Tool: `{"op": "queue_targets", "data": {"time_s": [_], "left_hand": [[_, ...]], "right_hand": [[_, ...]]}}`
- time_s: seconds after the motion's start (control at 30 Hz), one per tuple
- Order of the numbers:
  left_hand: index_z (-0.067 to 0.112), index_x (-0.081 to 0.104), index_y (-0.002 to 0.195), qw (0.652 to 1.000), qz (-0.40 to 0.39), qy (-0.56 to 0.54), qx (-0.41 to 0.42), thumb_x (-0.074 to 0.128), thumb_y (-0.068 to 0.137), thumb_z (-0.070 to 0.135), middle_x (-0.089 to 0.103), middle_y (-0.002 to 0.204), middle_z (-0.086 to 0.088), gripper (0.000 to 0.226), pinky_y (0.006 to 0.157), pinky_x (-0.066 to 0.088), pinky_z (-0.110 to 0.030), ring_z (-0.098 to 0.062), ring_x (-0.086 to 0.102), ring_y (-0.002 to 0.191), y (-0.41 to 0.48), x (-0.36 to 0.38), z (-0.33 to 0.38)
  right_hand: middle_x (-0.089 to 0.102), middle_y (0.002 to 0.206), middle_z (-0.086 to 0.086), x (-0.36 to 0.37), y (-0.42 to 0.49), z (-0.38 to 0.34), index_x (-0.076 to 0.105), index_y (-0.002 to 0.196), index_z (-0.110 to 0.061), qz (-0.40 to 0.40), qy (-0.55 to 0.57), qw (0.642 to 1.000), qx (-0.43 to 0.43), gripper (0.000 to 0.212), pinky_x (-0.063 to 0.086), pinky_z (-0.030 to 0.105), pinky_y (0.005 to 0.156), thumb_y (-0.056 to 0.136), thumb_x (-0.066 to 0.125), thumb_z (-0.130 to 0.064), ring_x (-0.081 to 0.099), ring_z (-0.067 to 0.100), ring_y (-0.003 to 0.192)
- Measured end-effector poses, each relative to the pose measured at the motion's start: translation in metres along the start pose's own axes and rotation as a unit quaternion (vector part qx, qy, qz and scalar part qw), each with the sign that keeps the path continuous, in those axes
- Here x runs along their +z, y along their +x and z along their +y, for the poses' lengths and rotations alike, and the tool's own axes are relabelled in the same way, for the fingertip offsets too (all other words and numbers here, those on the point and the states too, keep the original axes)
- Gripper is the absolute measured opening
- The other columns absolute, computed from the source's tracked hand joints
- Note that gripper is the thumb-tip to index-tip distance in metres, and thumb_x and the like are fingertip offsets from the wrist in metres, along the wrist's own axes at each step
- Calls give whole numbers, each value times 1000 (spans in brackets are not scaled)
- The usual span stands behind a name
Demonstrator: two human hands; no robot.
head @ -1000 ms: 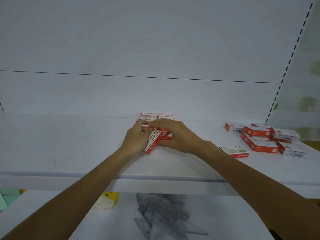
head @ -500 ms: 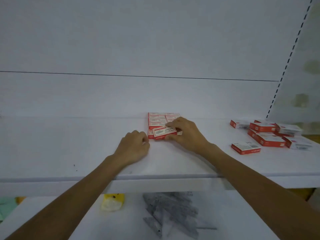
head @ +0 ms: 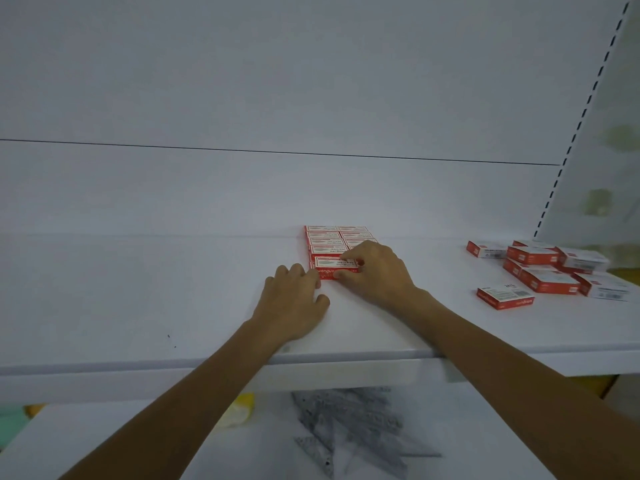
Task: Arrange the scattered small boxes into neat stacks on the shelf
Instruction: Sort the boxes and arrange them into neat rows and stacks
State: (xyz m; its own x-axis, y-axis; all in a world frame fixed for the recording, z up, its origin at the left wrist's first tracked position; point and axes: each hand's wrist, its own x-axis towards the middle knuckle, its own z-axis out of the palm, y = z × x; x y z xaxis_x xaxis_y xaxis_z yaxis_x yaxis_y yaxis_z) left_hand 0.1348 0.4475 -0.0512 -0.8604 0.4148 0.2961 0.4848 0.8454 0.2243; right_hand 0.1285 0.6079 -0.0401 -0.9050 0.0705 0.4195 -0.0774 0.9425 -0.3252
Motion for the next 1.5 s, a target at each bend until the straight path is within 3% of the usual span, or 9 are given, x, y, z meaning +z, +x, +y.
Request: {"op": "queue_targets", "data": {"time_s": [0.2,0.47,0.63,0.8,1.03,1.2,1.3,1.4,1.5], "left_hand": [[17,47,123,1000,3,3,6,36,95,36,49,127,-3,35,96,37,-31,-18,42,114,2,3,-1],[18,47,123,1000,1,13,15,37,94,36,50,126,-3,36,94,37,-32,-19,43,114,3,3,-3],[16,49,120,1000,4,23,13,39,93,36,50,124,-4,34,91,37,-30,-19,45,110,0,-3,4],[17,53,117,997,-13,9,73,45,92,21,48,128,-2,26,91,37,-25,-18,45,113,8,-4,25],[19,60,107,982,-28,-141,124,52,91,32,58,115,-1,23,83,43,-25,-10,50,94,36,30,118],[22,59,108,977,-57,-164,120,53,87,47,59,113,2,34,82,46,-24,-10,51,91,55,54,173],[23,58,103,980,-55,-157,111,60,80,51,60,109,3,37,80,47,-27,-11,52,90,66,63,188],[22,58,106,985,-24,-149,86,62,81,48,60,109,4,36,77,45,-26,-11,53,88,75,65,191],[21,54,114,985,-9,-157,72,61,85,36,59,115,2,33,78,44,-25,-11,53,91,77,64,184]], "right_hand": [[57,117,2,0,8,-5,65,110,-22,-7,5,1000,4,32,40,31,88,81,66,-34,51,18,113],[53,121,5,2,18,-13,64,112,-18,-33,-13,999,22,34,45,34,88,81,65,-32,51,22,112],[53,123,8,-10,16,1,57,124,-14,-87,31,995,-25,45,40,27,90,81,68,-24,51,22,112],[57,119,6,-39,10,41,56,124,-14,-70,40,996,-37,42,41,24,86,83,65,-19,54,16,102],[64,111,3,-90,-13,129,64,110,-14,-70,5,998,-3,27,45,23,83,87,62,-28,56,12,91],[66,113,-2,-112,-38,181,66,110,-17,-102,-1,995,22,27,44,22,85,89,56,-33,55,8,94],[64,110,-3,-122,-48,203,64,114,-20,-151,44,987,29,32,40,13,75,86,61,-36,55,7,95],[62,96,-5,-124,-44,213,63,112,-19,-134,51,989,22,34,42,11,71,83,65,-36,55,4,83],[64,99,-2,-111,-32,206,64,110,-17,-118,35,992,-8,32,48,20,79,85,62,-37,56,7,86]]}}
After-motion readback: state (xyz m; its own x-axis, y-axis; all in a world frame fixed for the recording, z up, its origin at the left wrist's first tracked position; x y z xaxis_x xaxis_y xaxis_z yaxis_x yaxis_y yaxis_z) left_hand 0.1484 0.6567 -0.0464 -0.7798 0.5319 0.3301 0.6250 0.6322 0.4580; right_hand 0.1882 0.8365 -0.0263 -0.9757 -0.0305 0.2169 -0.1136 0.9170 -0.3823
